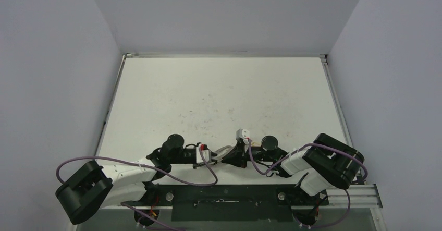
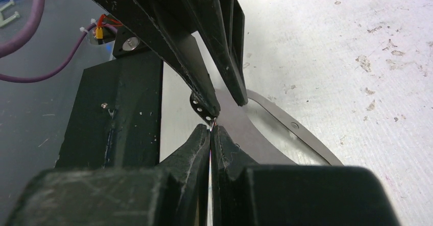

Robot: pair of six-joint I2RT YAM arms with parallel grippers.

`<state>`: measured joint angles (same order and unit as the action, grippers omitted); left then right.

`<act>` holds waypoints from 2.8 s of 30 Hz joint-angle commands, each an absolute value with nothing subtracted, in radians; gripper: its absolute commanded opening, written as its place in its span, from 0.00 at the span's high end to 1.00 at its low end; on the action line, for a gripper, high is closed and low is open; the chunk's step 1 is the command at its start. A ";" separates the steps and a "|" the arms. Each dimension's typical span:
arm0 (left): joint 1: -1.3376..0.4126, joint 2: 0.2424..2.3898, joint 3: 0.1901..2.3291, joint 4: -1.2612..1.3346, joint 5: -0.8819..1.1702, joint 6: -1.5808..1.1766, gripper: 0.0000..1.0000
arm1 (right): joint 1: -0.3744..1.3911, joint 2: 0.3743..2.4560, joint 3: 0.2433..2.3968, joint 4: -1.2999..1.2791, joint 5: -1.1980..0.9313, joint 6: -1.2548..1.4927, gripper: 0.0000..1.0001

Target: Put the keys on the keyring

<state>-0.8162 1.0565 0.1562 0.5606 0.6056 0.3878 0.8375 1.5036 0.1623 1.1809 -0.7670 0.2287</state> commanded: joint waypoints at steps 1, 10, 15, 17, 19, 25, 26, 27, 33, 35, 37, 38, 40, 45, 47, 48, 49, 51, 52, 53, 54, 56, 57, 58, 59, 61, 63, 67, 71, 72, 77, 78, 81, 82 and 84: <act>-0.816 1.126 0.225 0.571 0.671 0.438 0.79 | 0.836 1.489 0.163 1.277 -0.776 0.229 1.00; -0.826 1.194 0.231 0.644 0.740 0.428 0.79 | 0.836 1.454 0.158 1.221 -0.751 0.200 1.00; -0.832 1.222 0.221 0.724 0.761 0.393 0.79 | 0.836 1.447 0.161 1.215 -0.753 0.198 1.00; -0.839 1.238 0.227 0.732 0.767 0.390 0.79 | 0.836 1.449 0.161 1.217 -0.754 0.199 1.00; -0.848 1.254 0.234 0.736 0.770 0.388 0.78 | 0.836 1.447 0.161 1.220 -0.755 0.203 1.00; -0.860 1.294 0.244 0.763 0.760 0.377 0.81 | 0.837 1.444 0.160 1.221 -0.755 0.207 1.00; -0.861 1.299 0.246 0.764 0.756 0.377 0.83 | 0.837 1.443 0.160 1.221 -0.755 0.207 1.00; -0.861 1.304 0.248 0.763 0.755 0.378 0.85 | 0.837 1.441 0.158 1.221 -0.756 0.207 1.00; -0.861 1.297 0.276 0.654 0.739 0.428 1.00 | 0.836 1.416 0.160 1.195 -0.752 0.200 1.00; -0.861 1.283 0.278 0.626 0.716 0.433 1.00 | 0.836 1.400 0.166 1.158 -0.750 0.186 1.00; -0.861 1.266 0.278 0.605 0.684 0.425 1.00 | 0.836 1.377 0.174 1.112 -0.742 0.167 1.00; -0.861 1.257 0.278 0.597 0.670 0.420 1.00 | 0.836 1.364 0.177 1.084 -0.735 0.155 1.00; -0.861 1.244 0.276 0.592 0.647 0.403 1.00 | 0.836 1.327 0.182 1.025 -0.714 0.128 0.93; -0.861 1.233 0.272 0.581 0.612 0.372 1.00 | 0.836 1.179 0.179 0.860 -0.606 0.056 0.59; -0.861 1.227 0.269 0.575 0.601 0.365 1.00 | 0.836 1.104 0.176 0.782 -0.570 0.018 0.52; -0.861 1.221 0.266 0.575 0.596 0.361 1.00 | 0.836 1.069 0.175 0.741 -0.554 0.009 0.50; -0.862 1.214 0.262 0.574 0.589 0.359 1.00 | 0.836 1.037 0.175 0.700 -0.543 -0.023 0.48; -0.863 1.195 0.255 0.574 0.575 0.356 1.00 | 0.836 0.986 0.176 0.625 -0.525 -0.062 0.47; -0.864 1.183 0.250 0.574 0.568 0.355 1.00 | 0.836 0.974 0.174 0.613 -0.519 -0.067 0.47; -0.864 1.170 0.247 0.573 0.561 0.356 1.00 | 0.836 0.970 0.170 0.618 -0.522 -0.066 0.48; -0.864 1.157 0.242 0.569 0.555 0.362 1.00 | 0.837 0.971 0.168 0.627 -0.527 -0.067 0.48; -0.867 1.125 0.227 0.562 0.553 0.394 1.00 | 0.838 0.987 0.169 0.638 -0.552 -0.073 0.50; -0.870 1.112 0.219 0.562 0.547 0.406 1.00 | 0.839 0.999 0.172 0.646 -0.568 -0.077 0.51; -0.870 1.092 0.211 0.560 0.543 0.411 1.00 | 0.841 1.011 0.176 0.652 -0.585 -0.080 0.52; -0.872 1.085 0.211 0.551 0.541 0.416 1.00 | 0.845 1.027 0.186 0.651 -0.601 -0.089 0.52; -0.873 1.063 0.219 0.516 0.540 0.424 1.00 | 0.867 1.057 0.213 0.623 -0.612 -0.127 0.54; -0.876 1.053 0.230 0.479 0.535 0.424 1.00 | 0.910 1.082 0.251 0.565 -0.587 -0.178 0.56; -0.882 1.045 0.259 0.416 0.516 0.417 1.00 | 1.001 1.115 0.332 0.443 -0.487 -0.272 0.59; -0.886 1.046 0.274 0.380 0.509 0.413 1.00 | 1.038 1.143 0.390 0.357 -0.418 -0.322 0.65; -0.888 1.048 0.276 0.379 0.509 0.411 1.00 | 1.045 1.152 0.399 0.343 -0.413 -0.333 0.66; -0.888 1.046 0.283 0.383 0.512 0.404 1.00 | 1.077 1.209 0.455 0.249 -0.400 -0.397 0.66; -0.889 1.046 0.284 0.382 0.512 0.404 1.00 | 1.084 1.221 0.461 0.242 -0.401 -0.404 0.66; -0.889 1.047 0.285 0.387 0.512 0.403 1.00 | 1.101 1.258 0.472 0.241 -0.398 -0.415 0.66; -0.889 1.046 0.285 0.390 0.514 0.400 1.00 | 1.108 1.268 0.475 0.243 -0.393 -0.416 0.66; -0.891 1.044 0.283 0.398 0.517 0.397 1.00 | 1.116 1.293 0.482 0.249 -0.382 -0.420 0.69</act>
